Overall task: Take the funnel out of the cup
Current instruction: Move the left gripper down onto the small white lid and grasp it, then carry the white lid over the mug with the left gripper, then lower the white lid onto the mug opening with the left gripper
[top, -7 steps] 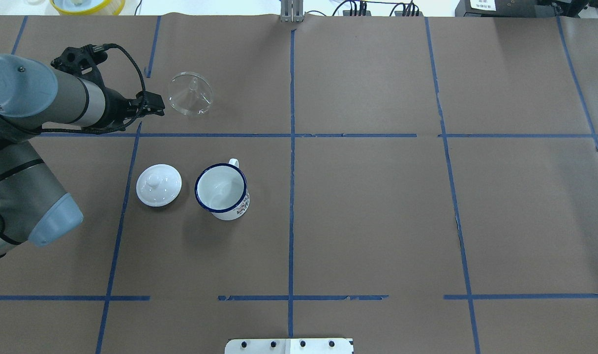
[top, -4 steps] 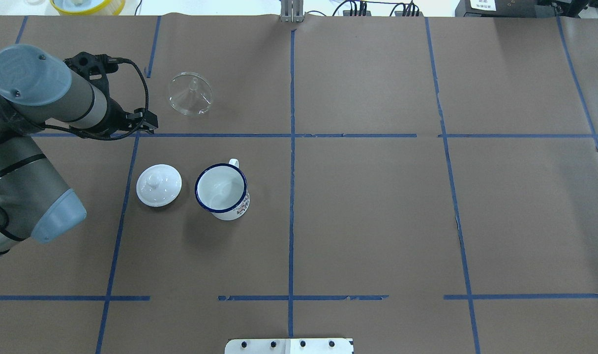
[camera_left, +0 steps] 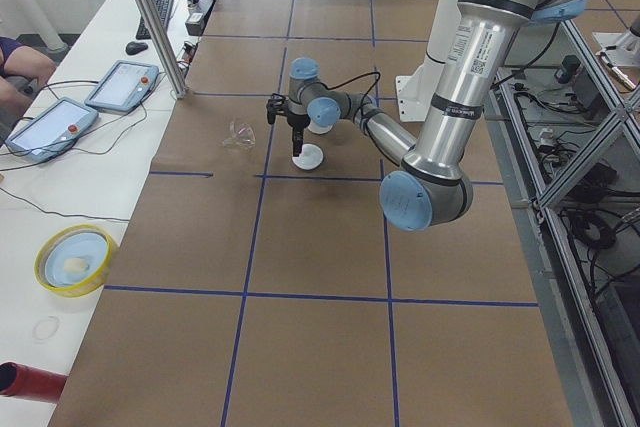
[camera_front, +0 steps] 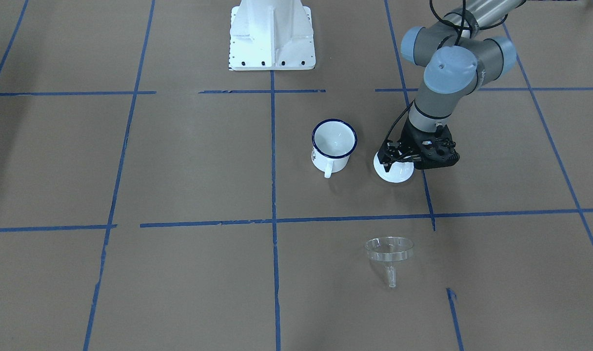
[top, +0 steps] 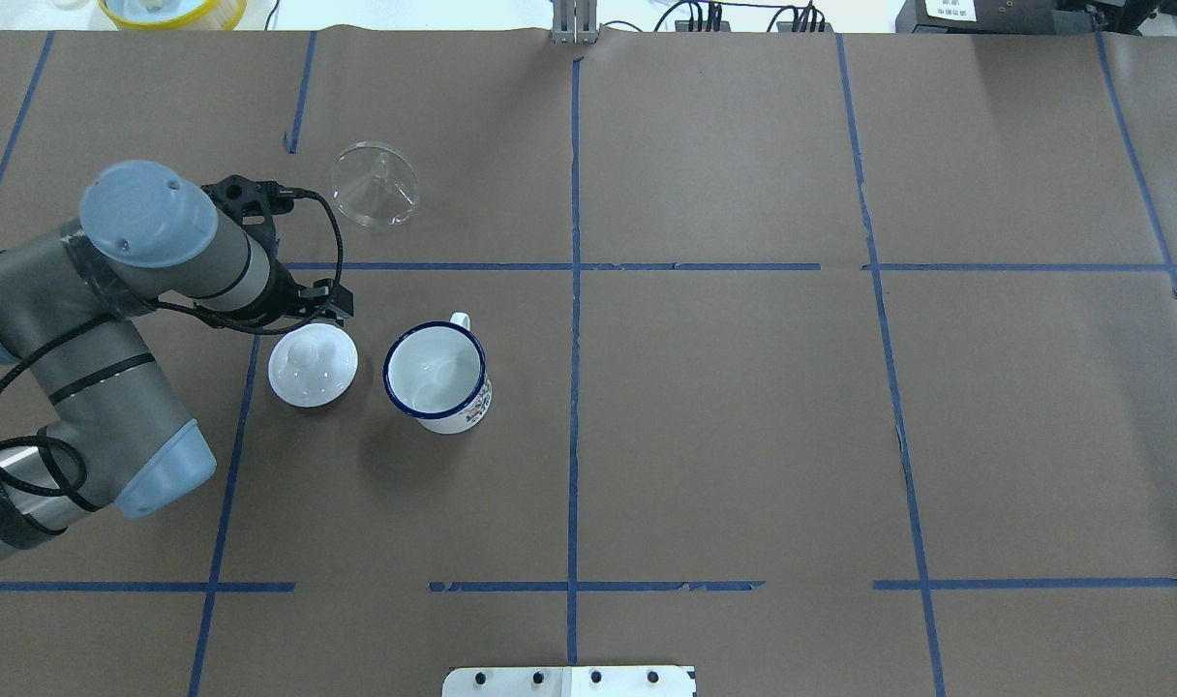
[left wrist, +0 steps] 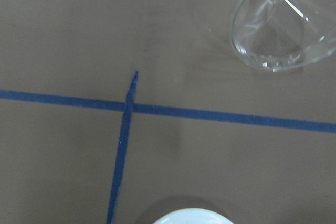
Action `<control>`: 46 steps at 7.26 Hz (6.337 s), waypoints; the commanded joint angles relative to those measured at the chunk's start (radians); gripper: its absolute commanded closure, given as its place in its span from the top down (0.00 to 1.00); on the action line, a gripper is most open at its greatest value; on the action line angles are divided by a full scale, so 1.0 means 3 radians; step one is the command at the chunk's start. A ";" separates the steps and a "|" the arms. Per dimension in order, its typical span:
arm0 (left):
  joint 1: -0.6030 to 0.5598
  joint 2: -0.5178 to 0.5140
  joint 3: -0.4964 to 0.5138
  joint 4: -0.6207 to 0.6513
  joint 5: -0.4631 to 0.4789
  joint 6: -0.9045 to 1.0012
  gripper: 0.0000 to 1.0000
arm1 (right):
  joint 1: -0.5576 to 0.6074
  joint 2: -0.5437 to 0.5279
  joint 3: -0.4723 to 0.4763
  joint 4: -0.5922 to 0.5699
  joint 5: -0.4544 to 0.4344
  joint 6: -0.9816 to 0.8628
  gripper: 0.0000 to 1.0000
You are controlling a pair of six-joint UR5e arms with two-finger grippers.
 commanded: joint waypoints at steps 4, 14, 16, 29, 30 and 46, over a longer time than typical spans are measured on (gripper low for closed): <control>0.0056 0.0030 -0.0018 -0.0005 -0.0008 -0.0041 0.71 | 0.0000 0.0000 -0.0005 0.0000 0.0000 0.0000 1.00; 0.0077 0.0122 -0.0115 0.0005 -0.0008 -0.0041 0.65 | 0.0000 0.0000 0.0000 0.0000 0.0000 0.0000 1.00; 0.0082 0.0122 -0.0115 0.0005 -0.0008 -0.0046 0.56 | 0.0000 0.0000 0.0000 0.0000 0.0000 0.0000 1.00; 0.0102 -0.1155 -0.0612 0.2051 -0.0310 -0.0537 0.00 | 0.0000 0.0000 0.0000 0.0000 0.0000 0.0000 1.00; 0.0122 -0.1156 -0.0550 0.1924 -0.0310 -0.0542 0.00 | 0.0000 0.0000 0.0000 0.0000 0.0000 0.0000 1.00; 0.0215 -0.1079 -0.0340 0.1616 -0.0295 -0.0552 0.00 | 0.0000 0.0000 0.0000 0.0000 0.0000 0.0000 1.00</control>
